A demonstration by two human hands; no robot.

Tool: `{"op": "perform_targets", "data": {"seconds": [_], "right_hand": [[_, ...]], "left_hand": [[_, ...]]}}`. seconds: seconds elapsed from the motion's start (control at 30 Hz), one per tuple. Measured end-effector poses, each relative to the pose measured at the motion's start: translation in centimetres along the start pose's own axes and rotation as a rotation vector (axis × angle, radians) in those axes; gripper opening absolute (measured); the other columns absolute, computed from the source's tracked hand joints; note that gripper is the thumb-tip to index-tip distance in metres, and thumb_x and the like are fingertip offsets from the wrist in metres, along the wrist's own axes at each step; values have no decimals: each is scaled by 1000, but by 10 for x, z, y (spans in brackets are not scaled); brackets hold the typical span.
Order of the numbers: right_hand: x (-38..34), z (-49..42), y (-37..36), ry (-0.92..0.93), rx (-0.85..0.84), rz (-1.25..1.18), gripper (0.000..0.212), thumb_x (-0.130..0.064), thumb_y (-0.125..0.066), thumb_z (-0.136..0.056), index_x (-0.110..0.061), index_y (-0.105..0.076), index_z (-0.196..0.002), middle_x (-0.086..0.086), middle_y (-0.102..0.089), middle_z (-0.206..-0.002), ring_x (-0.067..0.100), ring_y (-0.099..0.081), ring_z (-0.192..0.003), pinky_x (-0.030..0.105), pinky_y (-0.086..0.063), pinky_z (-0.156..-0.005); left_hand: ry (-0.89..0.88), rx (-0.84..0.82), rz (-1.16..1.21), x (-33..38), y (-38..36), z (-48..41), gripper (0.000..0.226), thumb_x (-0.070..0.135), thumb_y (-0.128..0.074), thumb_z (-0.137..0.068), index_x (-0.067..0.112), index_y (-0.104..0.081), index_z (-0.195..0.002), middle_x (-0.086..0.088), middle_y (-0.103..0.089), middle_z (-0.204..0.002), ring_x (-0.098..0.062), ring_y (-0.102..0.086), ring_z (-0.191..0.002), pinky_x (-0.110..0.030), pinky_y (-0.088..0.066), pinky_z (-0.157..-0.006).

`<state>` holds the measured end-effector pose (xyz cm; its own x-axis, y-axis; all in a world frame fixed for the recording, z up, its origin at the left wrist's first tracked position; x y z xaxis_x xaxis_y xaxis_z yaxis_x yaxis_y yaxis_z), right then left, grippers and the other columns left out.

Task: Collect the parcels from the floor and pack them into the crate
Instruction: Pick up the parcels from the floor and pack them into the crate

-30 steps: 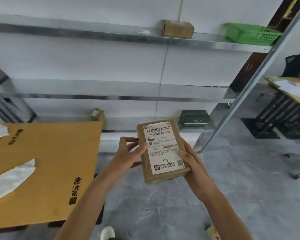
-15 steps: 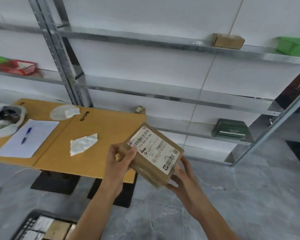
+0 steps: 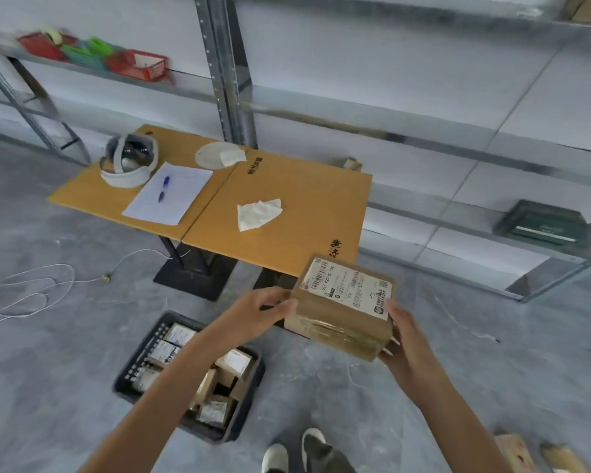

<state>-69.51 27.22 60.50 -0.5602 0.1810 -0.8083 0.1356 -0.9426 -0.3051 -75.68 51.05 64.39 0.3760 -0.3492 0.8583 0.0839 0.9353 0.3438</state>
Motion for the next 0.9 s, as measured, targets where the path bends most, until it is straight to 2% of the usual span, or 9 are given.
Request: {"op": "perform_targets", "data": {"seconds": [0.1, 0.17, 0.2, 0.27, 0.33, 0.47, 0.67, 0.77, 0.9], "right_hand": [[19, -7, -2, -61, 26, 64, 37, -37, -62, -86, -16, -54, -115, 7, -71, -101, 23, -66, -90, 36, -53, -72], [29, -14, -5, -88, 13, 132, 36, -37, -63, -86, -16, -55, -114, 8, -69, -103, 23, -66, -91, 34, -52, -68], [34, -18, -6, -100, 4, 163, 36, -37, -62, -86, -16, -55, -114, 9, -69, -105, 23, -66, -91, 34, -52, -67], [44, -24, -8, -130, -13, 204, 36, -38, -61, -86, -17, -54, -115, 8, -68, -108, 22, -67, -92, 35, -53, -69], [56, -25, -12, -171, -36, 230, 40, -40, -61, -86, -20, -51, -120, 5, -66, -111, 22, -65, -98, 38, -55, -75], [79, -15, -29, -227, -115, 277, 65, -47, -67, -69, -30, -45, -128, -4, -60, -120, 19, -61, -109, 40, -55, -81], [118, -19, -89, -220, -49, 279, 73, -47, -66, -69, -31, -42, -136, 1, -57, -128, 22, -58, -114, 49, -49, -96], [149, -20, -132, -213, 27, 285, 69, -46, -63, -76, -29, -40, -138, 1, -54, -129, 23, -56, -112, 49, -46, -100], [202, -12, -192, -258, 143, 304, 53, -41, -57, -88, -27, -40, -136, 1, -49, -128, 27, -50, -116, 42, -46, -92]], "left_hand": [[161, -32, -99, -25, 4, -3, 44, 54, -44, -90, 20, -69, -101, -3, -69, -108, -20, -64, -103, -41, -47, -98], [232, -45, -133, -39, 3, -9, 53, 54, -42, -91, 9, -68, -103, -7, -69, -106, -18, -65, -96, -34, -49, -95], [258, -40, -163, -45, 3, -12, 53, 52, -43, -91, 6, -66, -101, -6, -69, -103, -11, -64, -85, -25, -51, -86], [292, -29, -259, -54, 4, -14, 46, 50, -45, -92, 8, -64, -96, -2, -68, -92, -1, -51, -53, -10, -43, -52], [317, -27, -305, -64, 7, -15, 34, 49, -48, -91, 17, -62, -94, 4, -65, -83, 2, -41, -43, -19, -39, -41], [296, -31, -279, -88, 18, -15, 34, 48, -53, -89, 17, -64, -97, 11, -62, -77, 3, -53, -62, -15, -39, -53], [321, -102, -195, -139, 76, -13, 35, 40, -59, -88, 15, -65, -110, 1, -69, -104, -17, -63, -96, -24, -48, -77], [315, -140, -179, -175, 114, -6, 32, 40, -60, -87, 19, -65, -112, 4, -67, -108, -11, -61, -96, -16, -43, -68], [389, -187, -112, -230, 152, 11, 39, 40, -59, -88, 13, -61, -116, 0, -64, -116, -14, -60, -100, -28, -48, -87]]}}
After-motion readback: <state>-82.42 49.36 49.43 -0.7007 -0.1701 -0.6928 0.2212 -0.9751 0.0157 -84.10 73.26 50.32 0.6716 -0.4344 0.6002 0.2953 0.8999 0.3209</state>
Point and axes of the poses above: each hand's wrist, its own z-axis away from the middle knuckle, its own y-axis out of the back of the hand, x = y × z, the point moved 5 cm from there along -z, towards the middle knuckle
